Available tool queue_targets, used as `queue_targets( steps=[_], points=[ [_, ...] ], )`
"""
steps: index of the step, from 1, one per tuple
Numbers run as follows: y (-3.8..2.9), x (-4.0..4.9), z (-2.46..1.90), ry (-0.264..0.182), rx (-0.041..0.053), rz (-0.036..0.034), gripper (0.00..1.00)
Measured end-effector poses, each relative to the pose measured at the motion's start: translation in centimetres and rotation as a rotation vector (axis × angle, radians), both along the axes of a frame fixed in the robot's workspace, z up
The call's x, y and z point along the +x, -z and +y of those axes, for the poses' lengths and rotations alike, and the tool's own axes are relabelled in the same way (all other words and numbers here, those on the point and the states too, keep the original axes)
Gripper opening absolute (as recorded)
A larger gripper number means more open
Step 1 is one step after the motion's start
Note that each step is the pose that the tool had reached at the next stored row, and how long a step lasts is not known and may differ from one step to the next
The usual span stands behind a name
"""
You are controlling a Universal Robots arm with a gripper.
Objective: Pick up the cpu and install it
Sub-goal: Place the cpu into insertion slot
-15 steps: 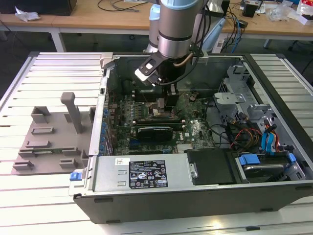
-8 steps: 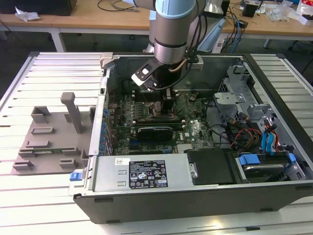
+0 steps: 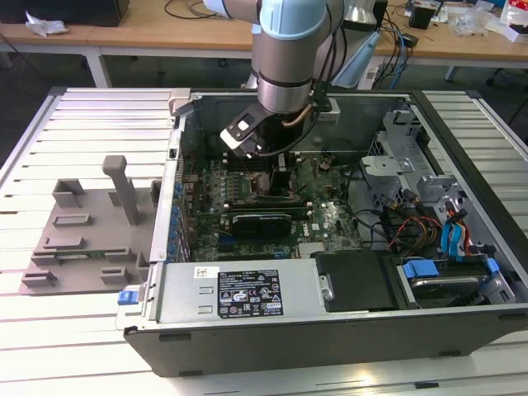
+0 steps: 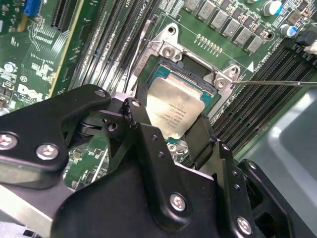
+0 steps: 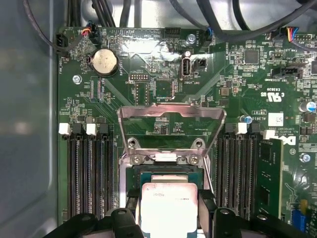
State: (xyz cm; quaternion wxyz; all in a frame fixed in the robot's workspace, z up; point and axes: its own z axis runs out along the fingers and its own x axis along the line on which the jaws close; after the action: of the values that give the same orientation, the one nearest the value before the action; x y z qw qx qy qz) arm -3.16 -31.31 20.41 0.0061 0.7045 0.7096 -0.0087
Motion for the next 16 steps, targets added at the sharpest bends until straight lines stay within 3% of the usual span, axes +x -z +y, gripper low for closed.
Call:
queue_targets(
  steps=[6,16],
  points=[
    [0.55,0.00,0.11,0.002,0.0001,0.0000,0.55],
    [0.63,0.00,0.19,0.002,0.0005,-0.0002,0.62]
  ],
)
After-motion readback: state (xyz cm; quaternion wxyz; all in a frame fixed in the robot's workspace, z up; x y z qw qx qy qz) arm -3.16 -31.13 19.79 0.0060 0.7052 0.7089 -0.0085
